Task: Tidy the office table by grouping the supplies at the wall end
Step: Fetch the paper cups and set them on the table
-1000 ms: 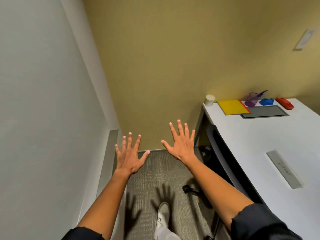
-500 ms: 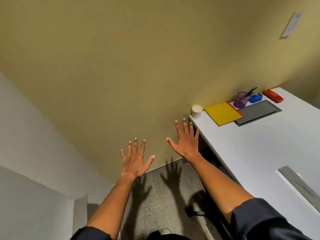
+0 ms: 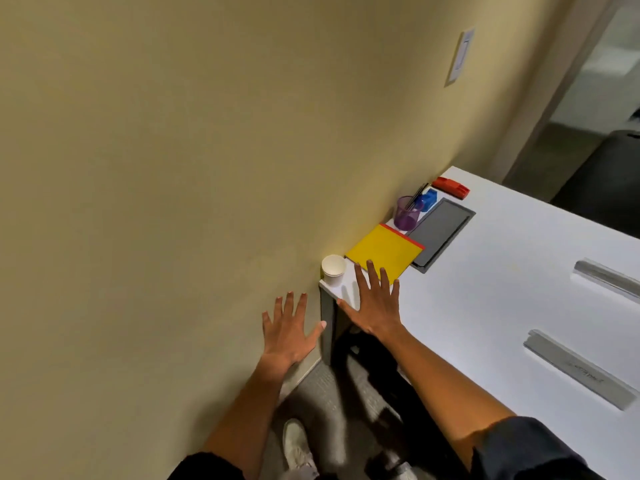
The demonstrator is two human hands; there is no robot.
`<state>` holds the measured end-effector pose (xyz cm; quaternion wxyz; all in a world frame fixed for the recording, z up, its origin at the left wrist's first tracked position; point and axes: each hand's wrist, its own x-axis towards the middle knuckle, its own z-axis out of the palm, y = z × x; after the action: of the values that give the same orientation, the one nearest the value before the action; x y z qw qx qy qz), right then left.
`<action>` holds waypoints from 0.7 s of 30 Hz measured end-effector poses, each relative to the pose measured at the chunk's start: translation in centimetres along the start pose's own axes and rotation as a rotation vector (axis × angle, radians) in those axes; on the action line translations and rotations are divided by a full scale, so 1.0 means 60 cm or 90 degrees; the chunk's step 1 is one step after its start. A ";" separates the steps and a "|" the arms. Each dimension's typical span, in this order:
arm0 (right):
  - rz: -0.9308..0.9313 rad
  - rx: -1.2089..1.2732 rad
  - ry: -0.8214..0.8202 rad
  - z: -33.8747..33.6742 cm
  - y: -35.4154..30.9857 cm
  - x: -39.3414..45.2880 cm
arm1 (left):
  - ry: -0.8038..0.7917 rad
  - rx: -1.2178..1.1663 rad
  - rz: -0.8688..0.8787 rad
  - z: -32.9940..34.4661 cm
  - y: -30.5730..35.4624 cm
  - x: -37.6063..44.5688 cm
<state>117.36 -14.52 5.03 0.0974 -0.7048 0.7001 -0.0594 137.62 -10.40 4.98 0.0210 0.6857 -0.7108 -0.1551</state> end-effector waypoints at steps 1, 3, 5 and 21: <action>0.025 0.010 -0.011 0.001 0.004 0.018 | -0.010 -0.010 0.016 -0.001 -0.001 0.030; 0.062 0.028 -0.021 0.004 0.008 0.050 | -0.017 -0.028 0.045 0.000 0.000 0.081; 0.079 0.039 -0.040 0.004 0.013 0.077 | -0.008 -0.034 0.068 -0.001 0.007 0.119; 0.140 0.382 -0.203 0.103 0.043 0.240 | -0.119 -0.479 -0.195 0.061 0.058 0.295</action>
<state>116.36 -28.56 -2.35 0.4141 -0.5658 0.6990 -0.1411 132.34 -27.05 -0.89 0.1821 0.7108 -0.4932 -0.4674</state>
